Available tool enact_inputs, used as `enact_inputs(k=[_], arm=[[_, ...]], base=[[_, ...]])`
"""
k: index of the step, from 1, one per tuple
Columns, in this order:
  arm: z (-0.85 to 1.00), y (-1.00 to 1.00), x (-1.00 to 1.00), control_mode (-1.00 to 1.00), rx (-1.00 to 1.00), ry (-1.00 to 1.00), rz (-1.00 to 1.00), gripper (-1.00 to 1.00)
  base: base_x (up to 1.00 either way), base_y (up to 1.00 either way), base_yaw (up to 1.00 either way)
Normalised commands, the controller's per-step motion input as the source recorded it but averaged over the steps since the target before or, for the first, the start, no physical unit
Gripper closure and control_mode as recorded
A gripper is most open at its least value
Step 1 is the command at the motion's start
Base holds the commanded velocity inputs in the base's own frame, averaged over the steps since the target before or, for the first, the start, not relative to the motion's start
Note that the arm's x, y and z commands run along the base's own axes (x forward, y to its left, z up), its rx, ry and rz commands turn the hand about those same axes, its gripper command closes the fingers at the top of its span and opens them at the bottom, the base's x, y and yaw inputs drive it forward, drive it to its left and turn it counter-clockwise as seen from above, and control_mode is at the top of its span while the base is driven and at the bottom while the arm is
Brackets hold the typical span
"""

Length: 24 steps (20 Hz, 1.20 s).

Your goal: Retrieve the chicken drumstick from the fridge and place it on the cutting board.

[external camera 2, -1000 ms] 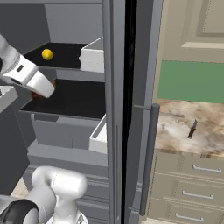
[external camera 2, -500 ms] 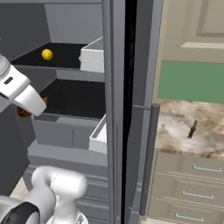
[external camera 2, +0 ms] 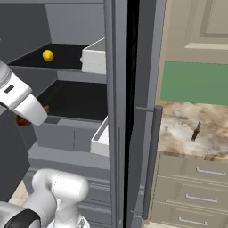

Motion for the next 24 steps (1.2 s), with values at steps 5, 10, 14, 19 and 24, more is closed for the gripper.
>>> enact_inputs(k=[5,10,14,19,24], arm=[[0.0,0.0,0.0,-1.0,0.0,0.01,0.0,1.0],[0.0,0.0,0.0,1.0,0.0,0.0,0.0,1.0],[0.0,0.0,0.0,1.0,0.0,0.0,0.0,1.0],[0.0,0.0,0.0,1.0,0.0,0.0,0.0,1.0],[0.0,0.0,0.0,1.0,0.0,0.0,0.0,1.0]], base=[[0.0,0.0,0.0],[-0.43,0.0,0.0],[-0.63,-0.01,0.0],[-0.68,0.0,0.0],[-0.68,-0.05,0.0]])
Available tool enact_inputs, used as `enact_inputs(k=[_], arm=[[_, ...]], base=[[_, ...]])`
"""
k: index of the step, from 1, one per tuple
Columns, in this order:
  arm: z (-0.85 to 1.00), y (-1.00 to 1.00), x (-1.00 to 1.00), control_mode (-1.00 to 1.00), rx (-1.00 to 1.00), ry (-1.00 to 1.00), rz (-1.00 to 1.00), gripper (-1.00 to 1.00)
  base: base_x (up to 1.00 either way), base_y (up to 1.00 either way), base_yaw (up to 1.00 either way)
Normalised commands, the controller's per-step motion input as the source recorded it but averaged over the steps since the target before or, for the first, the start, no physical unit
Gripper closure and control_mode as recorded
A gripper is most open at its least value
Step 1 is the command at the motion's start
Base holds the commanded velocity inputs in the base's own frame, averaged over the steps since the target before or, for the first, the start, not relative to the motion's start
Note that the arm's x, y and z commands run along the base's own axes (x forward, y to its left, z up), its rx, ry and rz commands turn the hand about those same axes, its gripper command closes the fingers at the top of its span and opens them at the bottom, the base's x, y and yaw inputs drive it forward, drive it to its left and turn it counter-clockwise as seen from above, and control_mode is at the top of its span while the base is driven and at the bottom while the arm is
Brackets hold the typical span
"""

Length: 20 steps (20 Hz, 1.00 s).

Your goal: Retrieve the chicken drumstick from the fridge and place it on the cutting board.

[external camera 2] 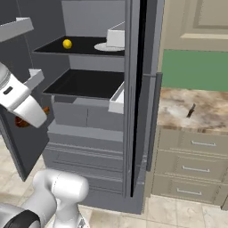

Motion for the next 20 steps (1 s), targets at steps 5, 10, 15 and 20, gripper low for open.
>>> enact_inputs(k=[5,10,15,20], arm=[[0.0,0.0,0.0,1.0,0.0,0.0,0.0,1.0],[0.0,0.0,0.0,1.0,0.0,0.0,0.0,1.0],[0.0,0.0,0.0,1.0,0.0,0.0,0.0,1.0],[0.0,0.0,0.0,1.0,0.0,0.0,0.0,1.0]], base=[[-0.46,-0.35,0.0],[-0.08,-0.83,0.0],[0.0,-0.97,0.06],[-0.48,-0.77,-0.11]])
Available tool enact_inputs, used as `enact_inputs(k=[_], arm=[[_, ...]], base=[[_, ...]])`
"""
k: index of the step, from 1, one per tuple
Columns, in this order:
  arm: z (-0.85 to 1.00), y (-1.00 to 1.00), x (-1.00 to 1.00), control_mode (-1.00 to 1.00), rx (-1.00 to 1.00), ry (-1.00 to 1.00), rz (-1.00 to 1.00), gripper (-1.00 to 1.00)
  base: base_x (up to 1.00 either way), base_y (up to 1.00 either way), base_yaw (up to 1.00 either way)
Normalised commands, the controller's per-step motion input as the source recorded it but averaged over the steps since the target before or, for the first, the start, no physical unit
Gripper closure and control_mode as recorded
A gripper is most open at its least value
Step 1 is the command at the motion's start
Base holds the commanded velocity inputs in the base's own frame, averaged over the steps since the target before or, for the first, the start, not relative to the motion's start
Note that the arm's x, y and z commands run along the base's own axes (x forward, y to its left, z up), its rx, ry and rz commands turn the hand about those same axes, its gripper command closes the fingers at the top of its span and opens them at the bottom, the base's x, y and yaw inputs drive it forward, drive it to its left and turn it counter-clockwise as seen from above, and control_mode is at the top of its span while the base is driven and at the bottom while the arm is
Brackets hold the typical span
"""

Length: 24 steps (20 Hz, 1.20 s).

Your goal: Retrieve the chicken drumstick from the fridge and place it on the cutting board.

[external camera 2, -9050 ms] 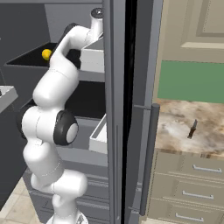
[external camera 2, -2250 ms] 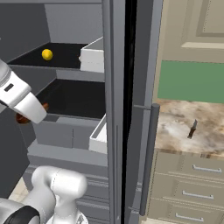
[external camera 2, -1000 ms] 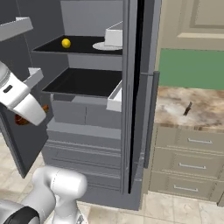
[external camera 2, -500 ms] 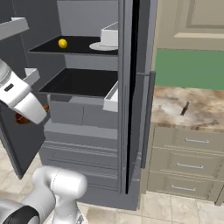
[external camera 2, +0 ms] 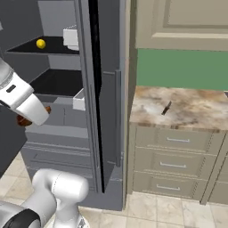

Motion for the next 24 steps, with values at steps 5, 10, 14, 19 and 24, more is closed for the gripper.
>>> enact_inputs(k=[5,10,14,19,24], arm=[[0.0,0.0,0.0,1.0,0.0,0.0,0.0,1.0],[0.0,0.0,0.0,1.0,0.0,0.0,0.0,1.0],[0.0,0.0,0.0,1.0,0.0,0.0,0.0,1.0],[0.0,0.0,0.0,1.0,0.0,0.0,0.0,1.0],[0.0,0.0,0.0,1.0,0.0,0.0,0.0,1.0]], base=[[-0.25,-1.0,-0.1],[-0.2,-1.0,0.02],[-0.31,-1.0,0.08],[-0.59,-1.0,0.05],[-0.99,-1.0,0.45]])
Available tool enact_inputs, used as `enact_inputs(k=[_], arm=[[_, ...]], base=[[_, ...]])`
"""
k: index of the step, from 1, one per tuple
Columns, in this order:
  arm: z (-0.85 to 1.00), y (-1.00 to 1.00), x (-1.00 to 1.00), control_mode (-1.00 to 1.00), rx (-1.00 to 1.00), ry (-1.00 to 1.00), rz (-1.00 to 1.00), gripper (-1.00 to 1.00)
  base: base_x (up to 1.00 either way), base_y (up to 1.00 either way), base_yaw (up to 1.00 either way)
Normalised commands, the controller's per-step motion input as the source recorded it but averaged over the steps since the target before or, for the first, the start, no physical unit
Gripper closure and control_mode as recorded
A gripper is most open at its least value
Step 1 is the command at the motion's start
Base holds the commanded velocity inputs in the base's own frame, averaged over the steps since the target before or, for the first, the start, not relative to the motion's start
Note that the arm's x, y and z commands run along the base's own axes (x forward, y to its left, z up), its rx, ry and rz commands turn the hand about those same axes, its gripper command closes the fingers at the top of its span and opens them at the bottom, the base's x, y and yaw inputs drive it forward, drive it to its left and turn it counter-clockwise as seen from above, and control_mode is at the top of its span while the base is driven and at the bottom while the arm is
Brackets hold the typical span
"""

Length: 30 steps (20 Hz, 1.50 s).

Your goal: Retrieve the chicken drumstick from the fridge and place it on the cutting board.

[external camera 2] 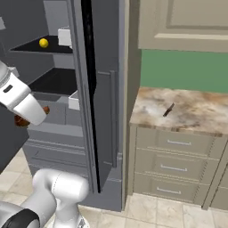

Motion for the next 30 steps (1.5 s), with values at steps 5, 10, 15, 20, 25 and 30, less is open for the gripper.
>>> enact_inputs(k=[5,10,15,20,25,30], arm=[[0.0,0.0,0.0,1.0,0.0,0.0,0.0,1.0],[0.0,0.0,0.0,1.0,0.0,0.0,0.0,1.0],[0.0,0.0,0.0,1.0,0.0,0.0,0.0,1.0],[0.0,0.0,0.0,1.0,0.0,0.0,0.0,1.0],[0.0,0.0,0.0,1.0,0.0,0.0,0.0,1.0],[0.0,0.0,0.0,1.0,0.0,0.0,0.0,1.0]], base=[[-0.93,-0.97,0.65],[-0.18,-0.45,0.71],[-0.28,0.38,0.12],[0.03,0.77,-0.08],[0.03,0.89,-0.31],[0.38,1.0,-0.37]])
